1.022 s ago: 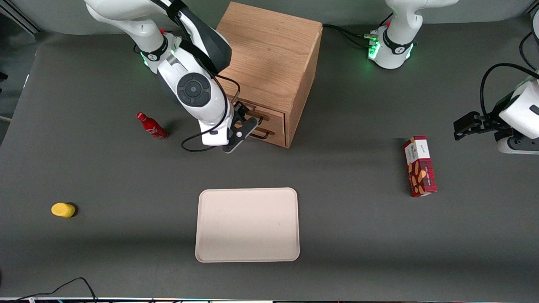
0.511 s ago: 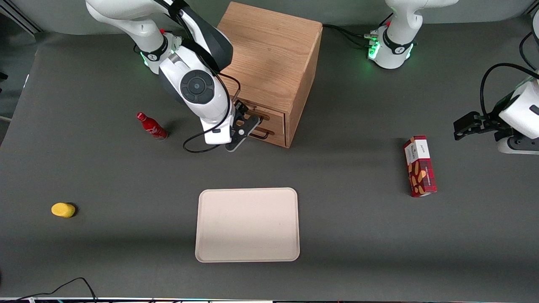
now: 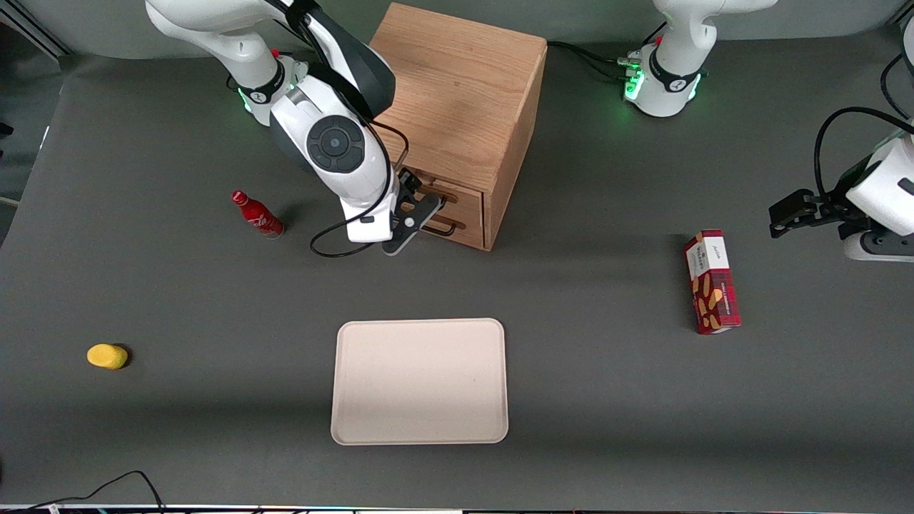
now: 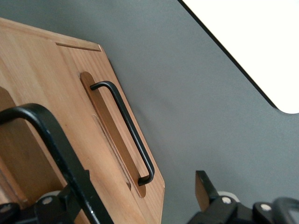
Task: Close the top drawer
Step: 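Press the drawer front fully flush with the right gripper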
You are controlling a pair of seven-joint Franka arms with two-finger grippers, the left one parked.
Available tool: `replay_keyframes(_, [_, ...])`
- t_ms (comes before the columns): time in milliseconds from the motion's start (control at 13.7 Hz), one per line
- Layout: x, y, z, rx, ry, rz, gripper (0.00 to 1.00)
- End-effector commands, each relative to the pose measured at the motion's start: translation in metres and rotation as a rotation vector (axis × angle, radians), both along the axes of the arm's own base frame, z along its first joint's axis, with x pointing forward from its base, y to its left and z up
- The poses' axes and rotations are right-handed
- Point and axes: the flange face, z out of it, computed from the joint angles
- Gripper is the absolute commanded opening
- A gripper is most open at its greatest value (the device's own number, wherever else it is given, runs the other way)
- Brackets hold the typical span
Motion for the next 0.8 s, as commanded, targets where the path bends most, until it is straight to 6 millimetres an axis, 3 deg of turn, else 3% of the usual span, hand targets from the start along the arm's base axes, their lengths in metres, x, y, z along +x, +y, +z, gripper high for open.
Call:
replay_keyframes(0, [-0.02,0.002,0.009,-0.022,0.005,0.012,1.0])
replay_keyframes(438, [-0.009,-0.001,0.048,-0.037,0.024,-0.007,1.0])
replay_keyframes(730, [0.01,-0.014,0.102,-0.033,0.025,-0.027,1.0])
